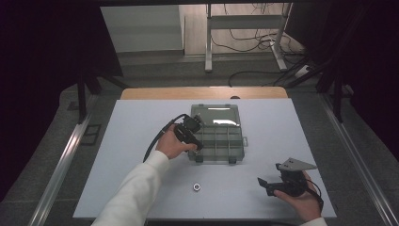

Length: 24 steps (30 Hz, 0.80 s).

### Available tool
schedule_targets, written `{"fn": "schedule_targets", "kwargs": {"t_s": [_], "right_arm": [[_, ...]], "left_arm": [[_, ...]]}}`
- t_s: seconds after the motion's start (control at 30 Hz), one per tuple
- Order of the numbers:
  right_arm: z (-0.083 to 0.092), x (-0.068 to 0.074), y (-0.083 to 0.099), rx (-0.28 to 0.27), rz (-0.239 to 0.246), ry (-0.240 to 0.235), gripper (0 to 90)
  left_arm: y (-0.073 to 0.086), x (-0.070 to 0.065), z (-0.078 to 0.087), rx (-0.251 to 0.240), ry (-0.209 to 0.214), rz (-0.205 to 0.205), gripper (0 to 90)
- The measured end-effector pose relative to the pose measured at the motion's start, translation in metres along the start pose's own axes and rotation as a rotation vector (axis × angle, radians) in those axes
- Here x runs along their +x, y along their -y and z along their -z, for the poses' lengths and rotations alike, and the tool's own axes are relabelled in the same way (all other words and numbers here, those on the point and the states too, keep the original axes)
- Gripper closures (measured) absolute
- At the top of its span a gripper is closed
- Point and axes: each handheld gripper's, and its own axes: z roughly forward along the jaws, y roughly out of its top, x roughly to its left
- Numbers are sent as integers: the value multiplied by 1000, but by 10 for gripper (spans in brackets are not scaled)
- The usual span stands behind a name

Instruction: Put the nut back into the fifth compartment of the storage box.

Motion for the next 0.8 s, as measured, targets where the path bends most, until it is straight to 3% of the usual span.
{"fn": "schedule_targets", "kwargs": {"t_s": [0.03,0.07,0.1,0.23,0.43,0.8], "right_arm": [[0,0,0,1,-1,0,99],[0,0,0,1,-1,0,99],[0,0,0,-1,-1,1,99],[0,0,0,1,-1,1,99],[0,1,0,1,2,1,98],[3,1,-1,-23,2,6,99]], "left_arm": [[0,0,2,-16,-3,4,350],[1,-1,5,-29,-8,3,350],[2,-1,8,-42,-12,3,268],[7,-7,19,-78,-20,-36,206],[20,-21,33,-92,-25,-95,168],[44,-33,32,-98,-4,-129,167]]}}
